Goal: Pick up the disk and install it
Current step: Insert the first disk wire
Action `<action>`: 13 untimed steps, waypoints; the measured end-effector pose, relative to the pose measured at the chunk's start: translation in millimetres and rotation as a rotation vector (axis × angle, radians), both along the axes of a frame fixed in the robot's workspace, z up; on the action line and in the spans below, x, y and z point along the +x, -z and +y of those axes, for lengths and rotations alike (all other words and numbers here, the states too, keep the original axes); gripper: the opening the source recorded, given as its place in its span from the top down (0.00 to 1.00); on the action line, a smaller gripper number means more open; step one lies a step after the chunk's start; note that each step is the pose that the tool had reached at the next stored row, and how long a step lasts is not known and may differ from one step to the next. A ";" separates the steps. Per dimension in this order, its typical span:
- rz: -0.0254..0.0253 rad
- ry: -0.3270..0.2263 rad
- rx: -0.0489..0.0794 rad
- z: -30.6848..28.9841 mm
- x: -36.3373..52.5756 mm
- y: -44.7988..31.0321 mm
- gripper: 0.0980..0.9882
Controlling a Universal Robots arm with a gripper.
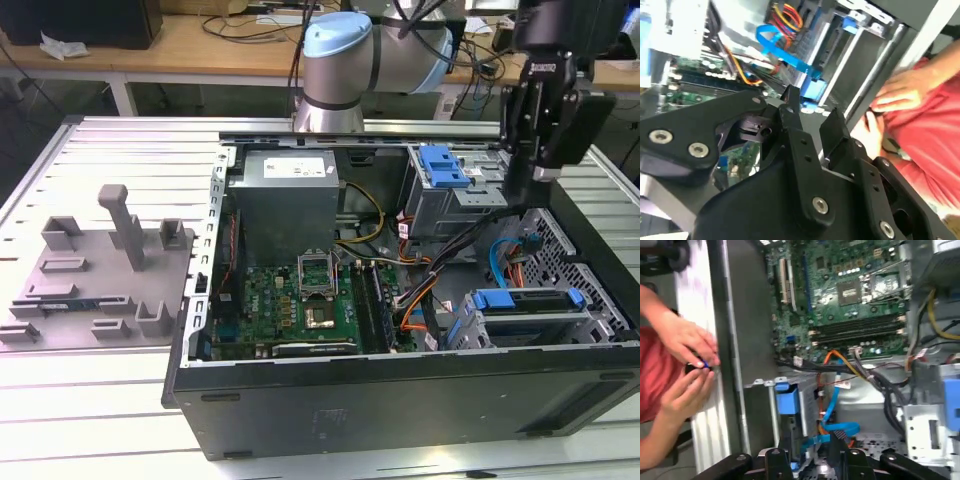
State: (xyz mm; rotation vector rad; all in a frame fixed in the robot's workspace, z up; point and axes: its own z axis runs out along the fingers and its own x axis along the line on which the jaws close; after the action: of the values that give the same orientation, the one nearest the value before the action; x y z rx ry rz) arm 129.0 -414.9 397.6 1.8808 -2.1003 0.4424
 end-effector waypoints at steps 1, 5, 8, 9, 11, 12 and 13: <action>0.0002 0.000 -0.010 0.4 8.9 1.6 0.61; 0.0012 0.000 -0.013 0.9 34.1 9.8 0.61; 0.0013 0.020 -0.011 1.4 37.9 18.9 0.61; 0.0013 0.048 -0.011 1.6 37.9 23.7 0.61; 0.0015 0.066 -0.012 3.0 38.0 30.5 0.61; 0.0016 0.066 -0.016 3.9 38.1 30.7 0.61; 0.0015 0.066 -0.018 4.0 38.1 30.8 0.61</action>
State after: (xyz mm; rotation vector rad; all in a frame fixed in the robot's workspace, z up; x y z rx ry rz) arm 167.1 -410.9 366.8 1.7958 -2.1433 0.4427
